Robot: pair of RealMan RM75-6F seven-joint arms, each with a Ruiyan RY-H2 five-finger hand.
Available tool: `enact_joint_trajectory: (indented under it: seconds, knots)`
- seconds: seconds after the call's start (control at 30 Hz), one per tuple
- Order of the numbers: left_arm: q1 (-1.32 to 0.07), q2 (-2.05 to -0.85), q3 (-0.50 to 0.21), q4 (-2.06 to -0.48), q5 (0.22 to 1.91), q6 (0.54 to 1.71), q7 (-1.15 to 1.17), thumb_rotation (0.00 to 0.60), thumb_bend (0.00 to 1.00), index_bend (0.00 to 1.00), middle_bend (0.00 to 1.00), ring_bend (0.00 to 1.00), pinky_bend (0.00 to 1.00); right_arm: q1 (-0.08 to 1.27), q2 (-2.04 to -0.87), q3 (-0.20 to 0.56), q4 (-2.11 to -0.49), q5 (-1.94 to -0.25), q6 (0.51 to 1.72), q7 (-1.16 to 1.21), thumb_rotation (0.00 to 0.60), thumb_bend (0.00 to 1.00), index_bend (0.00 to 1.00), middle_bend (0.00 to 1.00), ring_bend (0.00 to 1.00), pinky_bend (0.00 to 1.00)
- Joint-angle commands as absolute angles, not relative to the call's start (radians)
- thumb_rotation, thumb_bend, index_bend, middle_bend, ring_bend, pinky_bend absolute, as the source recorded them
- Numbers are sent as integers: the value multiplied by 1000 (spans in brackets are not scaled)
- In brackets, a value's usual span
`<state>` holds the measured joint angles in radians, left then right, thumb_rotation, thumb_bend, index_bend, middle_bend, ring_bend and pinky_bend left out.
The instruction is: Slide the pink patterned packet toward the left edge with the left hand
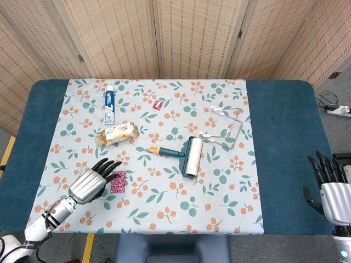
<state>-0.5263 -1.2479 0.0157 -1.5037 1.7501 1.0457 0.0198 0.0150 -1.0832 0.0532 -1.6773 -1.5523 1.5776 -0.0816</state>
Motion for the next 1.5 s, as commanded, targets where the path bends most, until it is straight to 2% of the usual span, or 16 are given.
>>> enact_joint_trajectory:
  seconds: [0.03, 0.23, 0.73, 1.5]
  knots:
    - [-549, -1275, 19, -1503, 1725, 1001, 50, 600, 1000, 261, 0, 0, 0, 15, -1085, 54, -1676, -1551, 1577, -81, 600, 448, 0, 0, 21, 0]
    - [-577, -1319, 22, -1484, 1682, 942, 102, 600, 1000, 268, 0, 0, 0, 17, -1089, 55, -1671, -1543, 1567, -77, 600, 449, 0, 0, 17, 0]
    - [-581, -1405, 32, -1409, 1584, 901, 233, 600, 1000, 276, 0, 0, 0, 19, -1098, 59, -1651, -1529, 1554, -61, 600, 448, 0, 0, 16, 0]
    - [-584, -1427, 51, -1380, 1515, 889, 267, 600, 991, 273, 0, 0, 0, 17, -1101, 60, -1654, -1528, 1555, -66, 600, 448, 0, 0, 20, 0]
